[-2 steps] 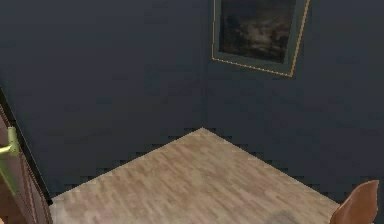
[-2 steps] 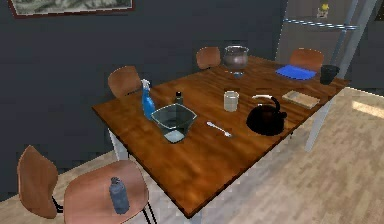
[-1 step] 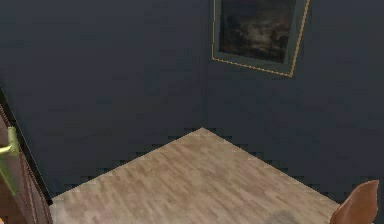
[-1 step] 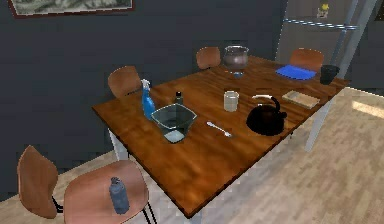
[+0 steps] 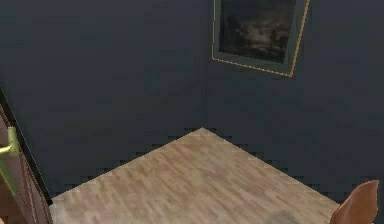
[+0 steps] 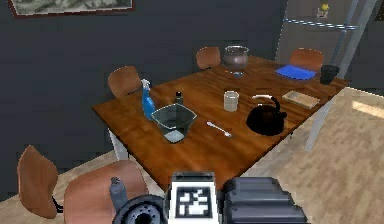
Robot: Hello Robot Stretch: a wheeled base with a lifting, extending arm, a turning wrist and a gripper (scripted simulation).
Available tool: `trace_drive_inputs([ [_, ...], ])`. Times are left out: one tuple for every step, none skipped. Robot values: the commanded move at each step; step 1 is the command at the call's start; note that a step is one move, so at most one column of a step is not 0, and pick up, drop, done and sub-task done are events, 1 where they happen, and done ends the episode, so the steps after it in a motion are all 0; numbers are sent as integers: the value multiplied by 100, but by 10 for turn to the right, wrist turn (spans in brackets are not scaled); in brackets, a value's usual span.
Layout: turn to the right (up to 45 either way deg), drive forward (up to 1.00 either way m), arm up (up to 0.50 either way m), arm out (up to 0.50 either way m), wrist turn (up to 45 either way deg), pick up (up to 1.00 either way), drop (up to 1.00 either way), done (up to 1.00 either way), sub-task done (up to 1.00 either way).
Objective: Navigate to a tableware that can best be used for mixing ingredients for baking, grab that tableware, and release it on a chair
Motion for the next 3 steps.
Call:
trace_drive_inputs([
  [0,0,0,44,0,0,0,0,0],
  [0,0,0,0,450,0,0,0,0],
  [0,0,0,0,450,0,0,0,0],
])
